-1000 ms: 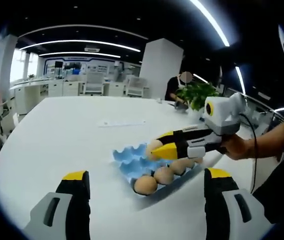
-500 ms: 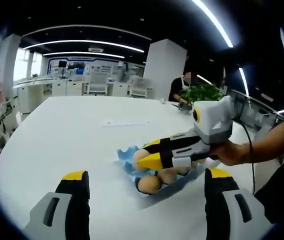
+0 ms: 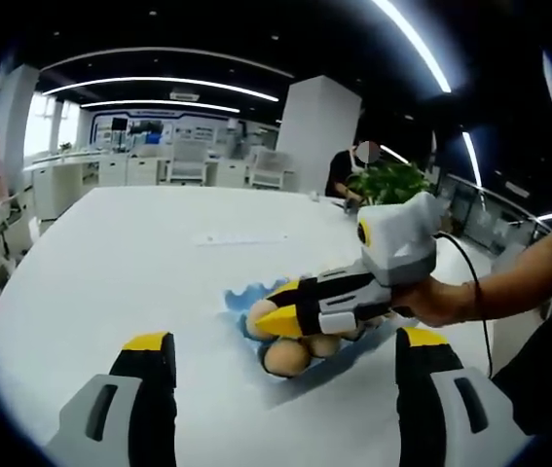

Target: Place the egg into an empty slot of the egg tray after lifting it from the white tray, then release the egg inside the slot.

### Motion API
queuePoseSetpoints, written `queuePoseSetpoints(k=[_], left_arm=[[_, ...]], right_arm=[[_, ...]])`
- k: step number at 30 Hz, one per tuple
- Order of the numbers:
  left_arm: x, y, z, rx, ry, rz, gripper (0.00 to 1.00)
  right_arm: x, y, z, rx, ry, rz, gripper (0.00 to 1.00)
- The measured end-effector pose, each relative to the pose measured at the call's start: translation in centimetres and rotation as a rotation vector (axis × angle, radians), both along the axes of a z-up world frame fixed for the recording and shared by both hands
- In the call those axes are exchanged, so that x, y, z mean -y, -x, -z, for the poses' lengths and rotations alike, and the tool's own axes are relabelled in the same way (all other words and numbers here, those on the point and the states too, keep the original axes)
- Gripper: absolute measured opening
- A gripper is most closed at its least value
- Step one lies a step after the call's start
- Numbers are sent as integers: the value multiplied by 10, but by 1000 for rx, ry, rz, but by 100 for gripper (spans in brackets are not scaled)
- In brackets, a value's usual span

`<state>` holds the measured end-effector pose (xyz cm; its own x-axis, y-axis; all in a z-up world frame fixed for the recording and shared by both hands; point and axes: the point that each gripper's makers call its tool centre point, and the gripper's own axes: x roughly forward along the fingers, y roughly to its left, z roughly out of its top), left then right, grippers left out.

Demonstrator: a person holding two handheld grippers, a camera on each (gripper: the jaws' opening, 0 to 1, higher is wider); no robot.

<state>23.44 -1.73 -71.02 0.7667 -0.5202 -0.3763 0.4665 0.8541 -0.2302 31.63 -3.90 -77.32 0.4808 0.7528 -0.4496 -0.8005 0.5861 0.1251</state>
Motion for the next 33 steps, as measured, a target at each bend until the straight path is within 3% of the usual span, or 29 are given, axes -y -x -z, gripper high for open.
queuePoseSetpoints(k=[4, 20, 22, 27, 33], left_arm=[[3, 0, -1, 4, -1, 15, 93], [6, 0, -5, 13, 1, 23, 93], [7, 0, -5, 16, 0, 24, 93], [8, -1, -5, 17, 5, 25, 93], [11, -2, -5, 17, 7, 35, 93]], right_arm=[[0, 1, 2, -43, -16, 6, 22], [12, 11, 0, -54, -21, 3, 22], [22, 10, -11, -32, -64, 31, 22], [67, 8, -22, 8, -66, 122, 22], [151, -2, -24, 31, -45, 335, 22]])
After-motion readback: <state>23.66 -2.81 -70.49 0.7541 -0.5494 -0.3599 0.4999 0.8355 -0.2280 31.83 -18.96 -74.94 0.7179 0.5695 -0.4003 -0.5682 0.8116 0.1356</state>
